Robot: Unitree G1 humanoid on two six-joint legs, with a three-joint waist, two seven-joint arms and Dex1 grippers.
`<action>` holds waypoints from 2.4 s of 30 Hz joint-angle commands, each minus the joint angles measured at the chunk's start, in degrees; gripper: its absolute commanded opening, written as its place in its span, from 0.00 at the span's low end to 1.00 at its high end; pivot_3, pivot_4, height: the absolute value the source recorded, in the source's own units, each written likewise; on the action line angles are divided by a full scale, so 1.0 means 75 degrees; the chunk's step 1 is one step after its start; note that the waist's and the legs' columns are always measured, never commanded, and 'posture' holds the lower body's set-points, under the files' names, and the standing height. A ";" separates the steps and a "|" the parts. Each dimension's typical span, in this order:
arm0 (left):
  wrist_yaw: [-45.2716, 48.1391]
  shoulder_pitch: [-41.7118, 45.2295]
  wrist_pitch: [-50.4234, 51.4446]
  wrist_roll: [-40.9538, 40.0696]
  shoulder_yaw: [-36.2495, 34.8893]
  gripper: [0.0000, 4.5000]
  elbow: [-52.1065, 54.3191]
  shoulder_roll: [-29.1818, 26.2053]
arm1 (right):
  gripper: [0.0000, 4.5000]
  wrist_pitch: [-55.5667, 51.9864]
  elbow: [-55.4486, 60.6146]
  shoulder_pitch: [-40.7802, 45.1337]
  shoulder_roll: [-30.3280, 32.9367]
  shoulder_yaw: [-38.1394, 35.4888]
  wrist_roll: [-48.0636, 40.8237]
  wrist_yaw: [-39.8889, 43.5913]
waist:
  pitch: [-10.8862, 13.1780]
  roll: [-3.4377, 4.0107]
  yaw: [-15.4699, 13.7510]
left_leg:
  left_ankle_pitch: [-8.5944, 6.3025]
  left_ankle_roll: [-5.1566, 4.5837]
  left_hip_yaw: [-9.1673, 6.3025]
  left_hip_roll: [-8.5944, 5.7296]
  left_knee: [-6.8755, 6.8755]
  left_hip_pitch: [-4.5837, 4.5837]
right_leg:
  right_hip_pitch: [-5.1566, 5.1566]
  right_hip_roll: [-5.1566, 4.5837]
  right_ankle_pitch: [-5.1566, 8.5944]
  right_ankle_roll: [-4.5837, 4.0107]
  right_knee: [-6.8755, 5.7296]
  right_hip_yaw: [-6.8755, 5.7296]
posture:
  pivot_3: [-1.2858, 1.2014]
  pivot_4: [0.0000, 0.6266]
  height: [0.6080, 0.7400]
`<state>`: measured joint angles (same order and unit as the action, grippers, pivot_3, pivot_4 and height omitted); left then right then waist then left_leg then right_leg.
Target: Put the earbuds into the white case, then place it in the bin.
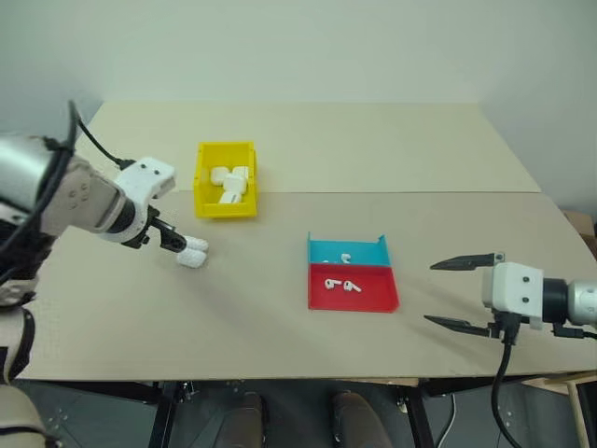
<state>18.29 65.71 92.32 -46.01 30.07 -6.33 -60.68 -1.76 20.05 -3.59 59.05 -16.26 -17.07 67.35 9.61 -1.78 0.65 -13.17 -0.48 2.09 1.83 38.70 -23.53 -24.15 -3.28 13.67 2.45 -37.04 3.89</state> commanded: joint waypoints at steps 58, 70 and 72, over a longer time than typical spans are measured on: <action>0.3989 0.0534 -0.1167 0.4159 0.1079 0.61 -0.4398 0.2435 | 1.00 -0.0554 0.0628 -0.0632 0.0048 -0.0203 0.0728 -0.0636 | 0.0002 -0.0004 0.0014 | 0.0000 0.0000 -0.0013 -0.0004 0.0012 -0.0016 | -0.0003 -0.0001 -0.0001 0.0003 -0.0005 -0.0007 | 0.52 0.24 1.00; 0.3492 -0.0465 -0.1328 0.3797 -0.1035 0.61 -0.0541 0.1732 | 1.00 -0.1179 0.0728 -0.0003 0.0514 -0.0467 0.0019 -0.0162 | 0.0003 -0.0005 0.0022 | 0.0001 0.0000 -0.0017 -0.0003 0.0017 -0.0034 | -0.0015 -0.0006 -0.0004 0.0002 -0.0006 -0.0009 | 0.52 0.24 1.00; 0.3596 -0.1296 -0.2221 0.3441 -0.2044 0.61 0.1080 0.1570 | 1.00 -0.1781 0.0716 0.0295 0.0915 -0.0428 -0.0368 0.0154 | 0.0002 -0.0003 0.0037 | 0.0000 0.0000 -0.0021 -0.0001 0.0016 -0.0038 | -0.0018 -0.0006 -0.0005 0.0001 -0.0004 -0.0011 | 0.52 0.24 1.00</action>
<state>44.40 58.29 80.64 -18.25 20.96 -7.49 -47.87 -11.75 24.18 -2.71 64.06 -17.27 -16.61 66.67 9.63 -1.80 0.93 -13.17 -0.48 1.94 1.83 38.82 -23.80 -24.27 -3.33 13.63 2.46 -37.06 3.81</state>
